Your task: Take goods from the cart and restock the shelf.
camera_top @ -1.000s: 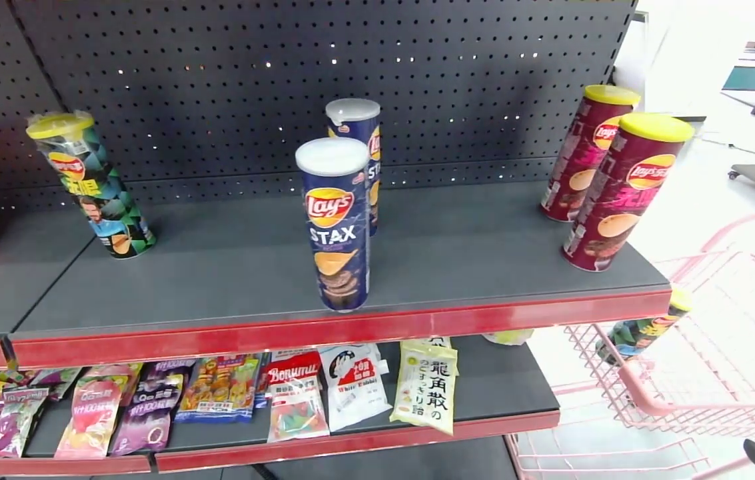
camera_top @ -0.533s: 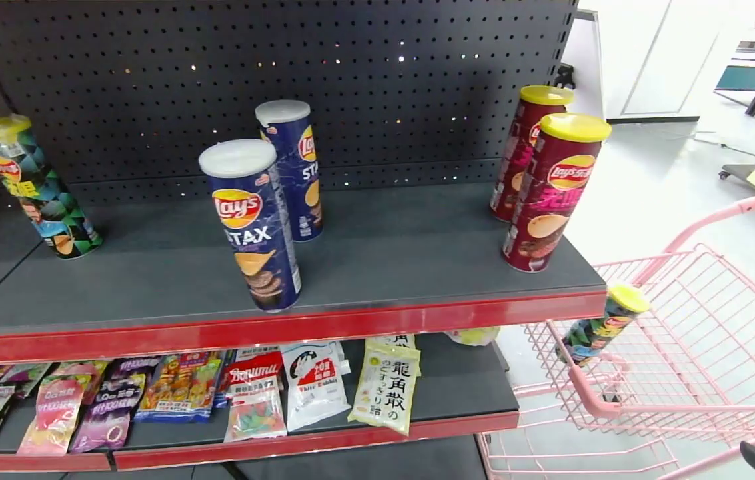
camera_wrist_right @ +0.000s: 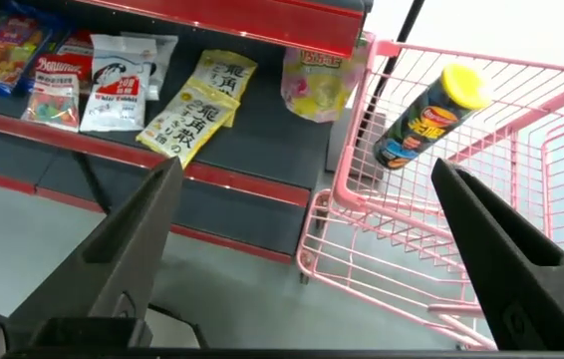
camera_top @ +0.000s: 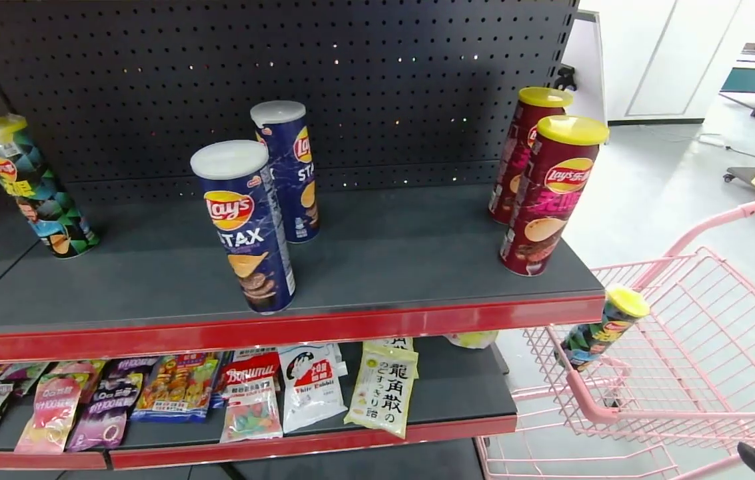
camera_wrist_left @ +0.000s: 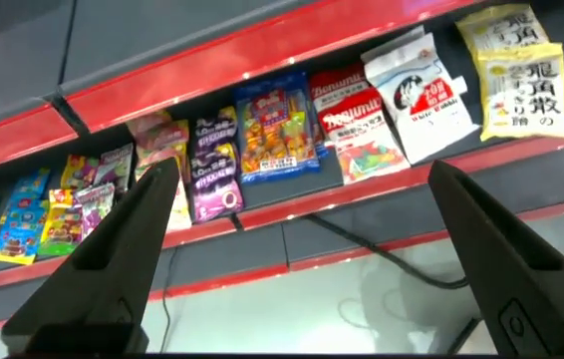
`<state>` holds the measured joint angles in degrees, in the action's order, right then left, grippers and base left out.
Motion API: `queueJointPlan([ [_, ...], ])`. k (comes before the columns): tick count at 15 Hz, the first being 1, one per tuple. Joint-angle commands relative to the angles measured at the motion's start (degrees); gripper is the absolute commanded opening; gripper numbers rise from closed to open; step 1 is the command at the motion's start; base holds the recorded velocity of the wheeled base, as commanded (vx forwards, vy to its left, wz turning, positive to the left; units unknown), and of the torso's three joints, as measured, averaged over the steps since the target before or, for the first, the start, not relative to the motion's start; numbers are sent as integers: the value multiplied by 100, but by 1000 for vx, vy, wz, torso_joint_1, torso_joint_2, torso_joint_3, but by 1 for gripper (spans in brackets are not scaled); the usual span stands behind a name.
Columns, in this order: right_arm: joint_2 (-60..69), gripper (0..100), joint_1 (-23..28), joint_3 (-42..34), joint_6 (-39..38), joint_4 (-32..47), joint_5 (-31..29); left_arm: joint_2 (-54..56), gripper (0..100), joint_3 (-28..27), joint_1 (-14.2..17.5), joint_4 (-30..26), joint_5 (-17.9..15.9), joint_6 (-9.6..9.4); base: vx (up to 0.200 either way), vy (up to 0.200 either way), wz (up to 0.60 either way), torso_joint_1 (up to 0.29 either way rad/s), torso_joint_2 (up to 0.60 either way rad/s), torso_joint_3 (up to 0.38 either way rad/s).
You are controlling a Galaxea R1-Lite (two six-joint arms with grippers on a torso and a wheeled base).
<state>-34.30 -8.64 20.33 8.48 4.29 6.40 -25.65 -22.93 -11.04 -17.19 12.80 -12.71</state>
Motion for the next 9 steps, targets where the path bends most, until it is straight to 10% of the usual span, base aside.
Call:
queueJointPlan([
  [1, -15, 100, 3, -3, 4, 2, 2, -19, 100, -1, -12, 49, -32, 6, 0, 0, -600, 2, 7, 2],
  [9, -24, 100, 214, -29, 4, 2, 2, -2, 100, -1, -12, 181, -190, 6, 0, 0, -600, 4, 1, 3],
])
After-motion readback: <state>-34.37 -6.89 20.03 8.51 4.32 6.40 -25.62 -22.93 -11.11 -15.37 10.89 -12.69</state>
